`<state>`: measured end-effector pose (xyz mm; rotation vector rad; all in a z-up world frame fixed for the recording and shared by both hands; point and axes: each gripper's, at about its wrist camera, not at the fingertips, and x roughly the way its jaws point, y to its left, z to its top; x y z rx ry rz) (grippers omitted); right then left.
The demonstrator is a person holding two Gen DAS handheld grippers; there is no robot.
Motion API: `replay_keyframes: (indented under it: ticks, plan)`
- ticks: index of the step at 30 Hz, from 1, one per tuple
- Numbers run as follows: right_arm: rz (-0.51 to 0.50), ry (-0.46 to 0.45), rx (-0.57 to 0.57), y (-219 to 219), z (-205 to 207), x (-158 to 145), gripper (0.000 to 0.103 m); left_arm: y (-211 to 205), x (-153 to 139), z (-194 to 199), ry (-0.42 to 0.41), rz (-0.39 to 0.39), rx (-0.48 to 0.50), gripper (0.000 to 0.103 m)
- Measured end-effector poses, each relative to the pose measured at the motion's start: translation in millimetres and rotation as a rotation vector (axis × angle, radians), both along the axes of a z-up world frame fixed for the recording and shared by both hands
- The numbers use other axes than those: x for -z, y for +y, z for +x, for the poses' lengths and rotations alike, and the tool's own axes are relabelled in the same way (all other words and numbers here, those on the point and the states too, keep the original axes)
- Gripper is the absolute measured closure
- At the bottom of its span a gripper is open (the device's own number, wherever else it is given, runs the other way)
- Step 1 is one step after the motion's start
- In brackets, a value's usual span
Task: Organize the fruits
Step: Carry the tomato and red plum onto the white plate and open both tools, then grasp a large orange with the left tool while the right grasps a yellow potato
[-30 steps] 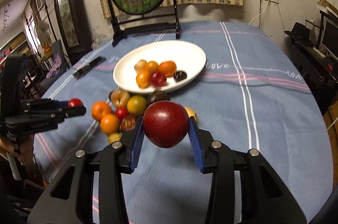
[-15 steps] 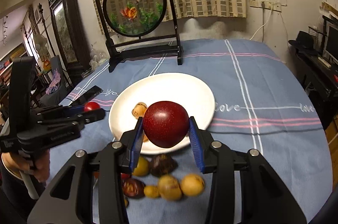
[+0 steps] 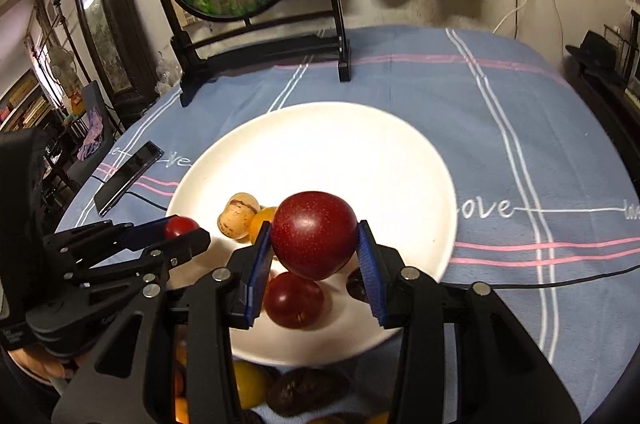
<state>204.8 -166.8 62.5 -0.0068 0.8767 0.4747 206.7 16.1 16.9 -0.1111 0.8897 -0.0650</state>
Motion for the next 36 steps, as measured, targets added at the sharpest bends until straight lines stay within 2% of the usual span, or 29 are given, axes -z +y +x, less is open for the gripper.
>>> replay_keyframes:
  ticks: [1,2,6,9,11,14,17,27,32,36]
  plan:
    - [0.005,0.015,0.003,0.7,1.8,3.0,0.061,0.9,0.1,0.3,-0.007,0.0,-0.008,0.048]
    - [0.007,0.024,0.007,1.3,3.8,4.8,0.06,1.7,0.1,0.0,-0.017,0.002,-0.016,0.041]
    - [0.01,0.008,0.014,0.0,2.1,3.8,0.052,2.7,-2.2,-2.2,-0.041,0.014,-0.017,0.038]
    - [0.018,-0.009,0.021,-3.4,-3.3,-2.0,0.051,3.5,-2.7,-2.7,-0.042,0.036,-0.03,0.033]
    - [0.025,-0.01,0.028,-7.8,-6.6,-4.9,0.05,3.8,-5.0,-4.0,-0.031,0.033,-0.026,0.027]
    - [0.028,-0.016,0.039,-14.6,-13.6,-7.6,0.043,6.0,-11.9,-10.5,-0.039,0.029,-0.037,0.018]
    - [0.034,-0.025,0.051,-24.1,-23.3,-9.6,0.042,5.1,-17.8,-20.0,-0.052,0.033,-0.028,0.015]
    - [0.098,-0.029,0.105,-66.9,-73.8,-17.4,0.035,-2.5,-19.5,-62.6,-0.044,0.077,-0.001,0.012]
    - [0.108,-0.012,0.098,-80.1,-104.8,-10.8,0.034,-3.4,-15.1,-87.4,-0.034,0.07,-0.003,0.012]
    - [0.087,0.01,0.075,-81.7,-128.3,-0.9,0.03,-4.9,-10.0,-103.2,-0.024,0.078,-0.002,0.012]
